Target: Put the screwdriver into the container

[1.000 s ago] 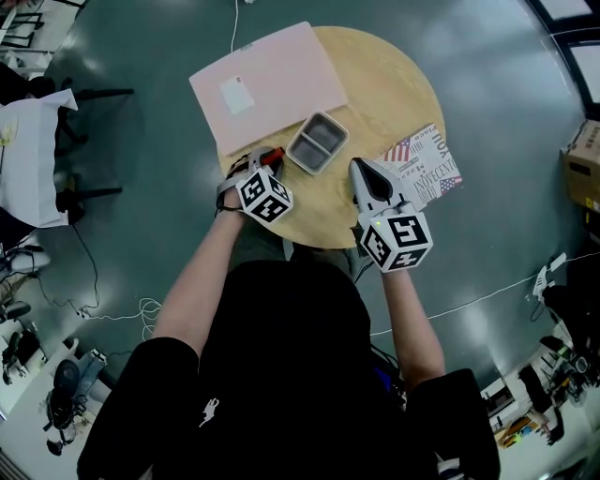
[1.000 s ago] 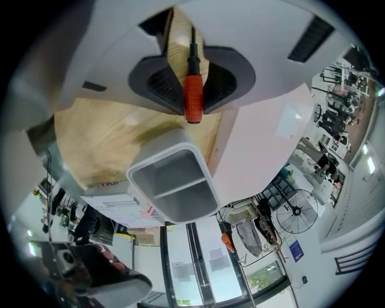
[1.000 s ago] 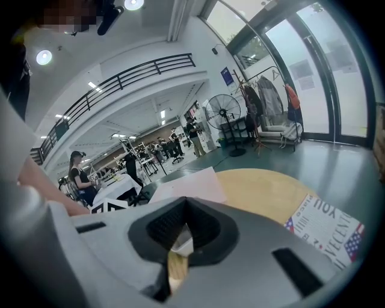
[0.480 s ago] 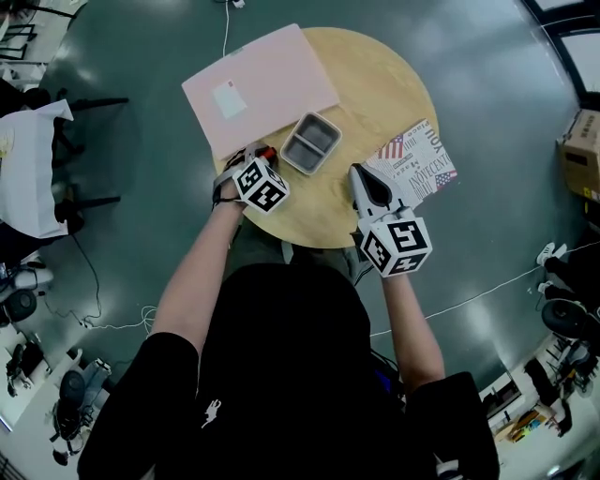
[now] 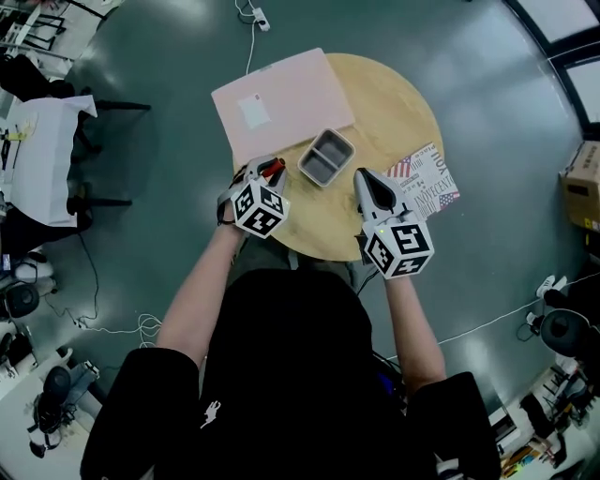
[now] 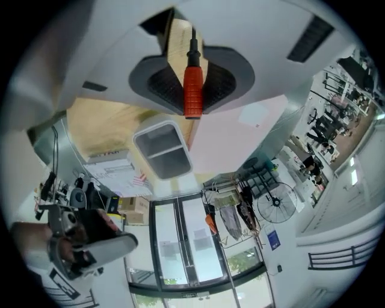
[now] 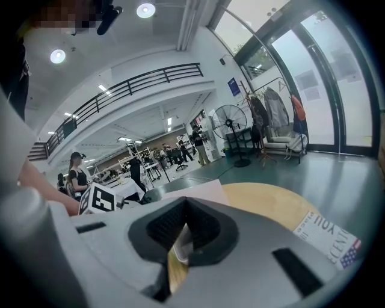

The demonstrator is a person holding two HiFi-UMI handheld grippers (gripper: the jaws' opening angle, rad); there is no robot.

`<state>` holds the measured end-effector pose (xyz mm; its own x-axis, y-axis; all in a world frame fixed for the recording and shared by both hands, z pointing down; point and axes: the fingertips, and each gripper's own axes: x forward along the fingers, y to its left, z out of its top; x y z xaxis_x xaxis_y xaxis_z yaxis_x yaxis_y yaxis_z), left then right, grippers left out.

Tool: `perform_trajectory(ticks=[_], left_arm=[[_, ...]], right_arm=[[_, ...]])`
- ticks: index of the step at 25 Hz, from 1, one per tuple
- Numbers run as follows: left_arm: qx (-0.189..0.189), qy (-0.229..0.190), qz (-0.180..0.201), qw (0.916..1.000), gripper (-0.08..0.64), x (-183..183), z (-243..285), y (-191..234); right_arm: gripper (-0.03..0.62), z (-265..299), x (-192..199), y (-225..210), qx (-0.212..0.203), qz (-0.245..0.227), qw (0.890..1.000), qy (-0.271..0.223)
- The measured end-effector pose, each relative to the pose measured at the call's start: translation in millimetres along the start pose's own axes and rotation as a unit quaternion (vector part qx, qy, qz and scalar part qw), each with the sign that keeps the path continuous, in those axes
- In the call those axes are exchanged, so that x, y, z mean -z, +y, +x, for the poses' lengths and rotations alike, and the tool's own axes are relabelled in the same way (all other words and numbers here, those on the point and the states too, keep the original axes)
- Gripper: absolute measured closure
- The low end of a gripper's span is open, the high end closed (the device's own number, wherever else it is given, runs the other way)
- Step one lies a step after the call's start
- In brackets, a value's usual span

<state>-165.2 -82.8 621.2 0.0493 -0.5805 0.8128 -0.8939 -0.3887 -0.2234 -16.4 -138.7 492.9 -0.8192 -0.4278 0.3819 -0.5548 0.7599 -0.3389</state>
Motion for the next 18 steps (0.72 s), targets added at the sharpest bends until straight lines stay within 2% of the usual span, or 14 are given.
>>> perform_trajectory(ticks=[5,10,13,18], left_arm=[[-0.034,-0.06,-0.017,0.9975,0.466,-26.7,-41.5,20.0],[-0.048,-0.124,-0.032,0.9906,0.465,-58.3,-78.2,28.5],[-0.042,-0.17,-0.052,0.9831,0.465,-83.3,-88.5,36.0],[-0.005,-0.233,-0.114,0.9657,0.465,-120.8,-103.2,37.5]], right_arm=[[0.591,-2.0,-13.3,5.6,0.002,-0.012,1.0,-0.018],[0.591,-10.9,-12.7,6.7,0.012,-0.014,0.999,-0.028],[0.591,-15.6,-15.8,0.5,0.027,-0.005,0.999,-0.039],[0.591,-34.7,-19.9,-5.3,0.051,0.002,0.997,-0.055]])
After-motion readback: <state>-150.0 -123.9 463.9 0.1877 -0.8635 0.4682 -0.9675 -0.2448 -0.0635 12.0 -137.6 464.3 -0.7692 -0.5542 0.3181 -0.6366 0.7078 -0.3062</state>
